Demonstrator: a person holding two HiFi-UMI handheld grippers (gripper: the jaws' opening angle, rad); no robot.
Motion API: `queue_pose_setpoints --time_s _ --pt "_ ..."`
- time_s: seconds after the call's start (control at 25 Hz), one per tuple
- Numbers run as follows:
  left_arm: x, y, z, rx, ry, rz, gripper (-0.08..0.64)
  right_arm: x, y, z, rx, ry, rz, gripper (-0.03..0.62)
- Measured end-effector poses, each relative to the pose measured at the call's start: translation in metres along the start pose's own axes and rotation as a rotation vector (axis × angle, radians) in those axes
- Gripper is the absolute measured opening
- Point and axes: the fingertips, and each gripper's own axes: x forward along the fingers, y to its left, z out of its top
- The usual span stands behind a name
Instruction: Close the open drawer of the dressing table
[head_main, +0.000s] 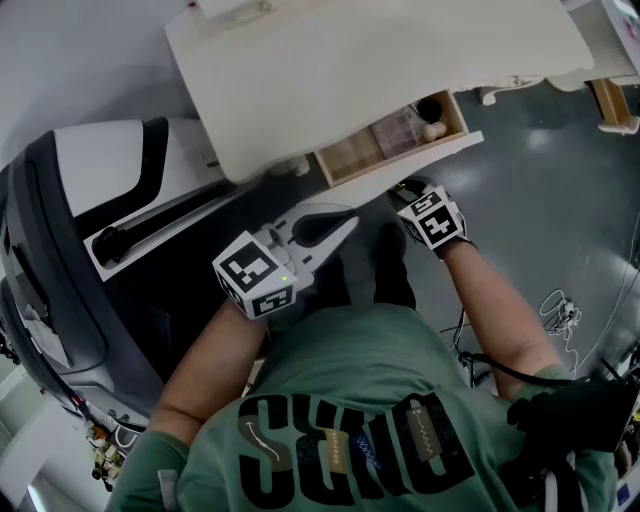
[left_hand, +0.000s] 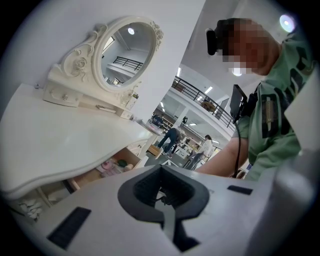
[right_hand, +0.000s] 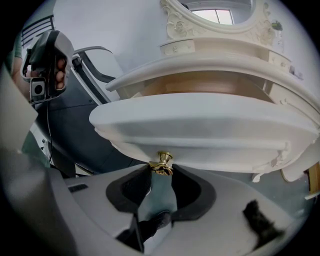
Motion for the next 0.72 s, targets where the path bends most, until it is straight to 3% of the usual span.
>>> queue_pose_setpoints --time_s 0.72 --pt "-0.002 0.006 -0.002 -0.007 -0.010 0.003 0.008 0.009 -0.011 0.024 -0.010 -0.022 -0.014 0.130"
